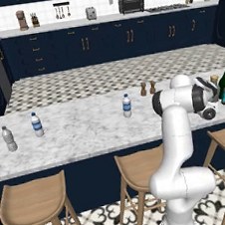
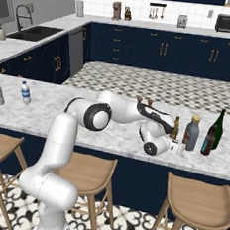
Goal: Move the plastic bottles in the middle to the plastics group, and the glass bottles in the middle to the glass group.
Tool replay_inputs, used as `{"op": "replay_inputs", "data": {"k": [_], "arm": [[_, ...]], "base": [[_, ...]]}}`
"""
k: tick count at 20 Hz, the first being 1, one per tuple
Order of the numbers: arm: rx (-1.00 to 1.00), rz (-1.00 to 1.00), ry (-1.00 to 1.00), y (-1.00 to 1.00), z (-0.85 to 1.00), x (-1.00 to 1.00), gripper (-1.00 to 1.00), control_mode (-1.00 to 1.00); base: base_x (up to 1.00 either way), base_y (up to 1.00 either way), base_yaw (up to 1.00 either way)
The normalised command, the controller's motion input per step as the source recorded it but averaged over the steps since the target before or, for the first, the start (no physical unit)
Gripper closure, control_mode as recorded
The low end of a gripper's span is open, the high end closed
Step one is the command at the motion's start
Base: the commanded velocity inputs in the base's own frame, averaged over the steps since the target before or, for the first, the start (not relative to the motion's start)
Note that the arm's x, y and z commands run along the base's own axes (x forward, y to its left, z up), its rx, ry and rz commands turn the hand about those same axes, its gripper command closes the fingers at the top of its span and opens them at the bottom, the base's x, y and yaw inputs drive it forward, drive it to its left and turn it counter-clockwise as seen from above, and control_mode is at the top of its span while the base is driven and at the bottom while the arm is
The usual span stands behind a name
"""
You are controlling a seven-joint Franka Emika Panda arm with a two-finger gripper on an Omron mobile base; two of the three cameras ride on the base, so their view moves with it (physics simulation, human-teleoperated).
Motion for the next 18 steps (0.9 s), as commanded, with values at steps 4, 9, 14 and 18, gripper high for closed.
{"op": "replay_inputs", "data": {"k": [4,9,14,18], "arm": [[0.0,0.0,0.0,0.0,0.0,-0.01,-1.0,-1.0],[0.0,0.0,0.0,0.0,0.0,-0.11,-1.0,-1.0],[0.0,0.0,0.0,0.01,0.05,-0.47,-1.0,-1.0],[0.0,0.0,-0.01,0.01,0.29,-0.49,-1.0,-1.0]], "base": [[0.0,0.0,0.0],[0.0,0.0,0.0],[0.0,0.0,0.0],[0.0,0.0,0.0]]}}
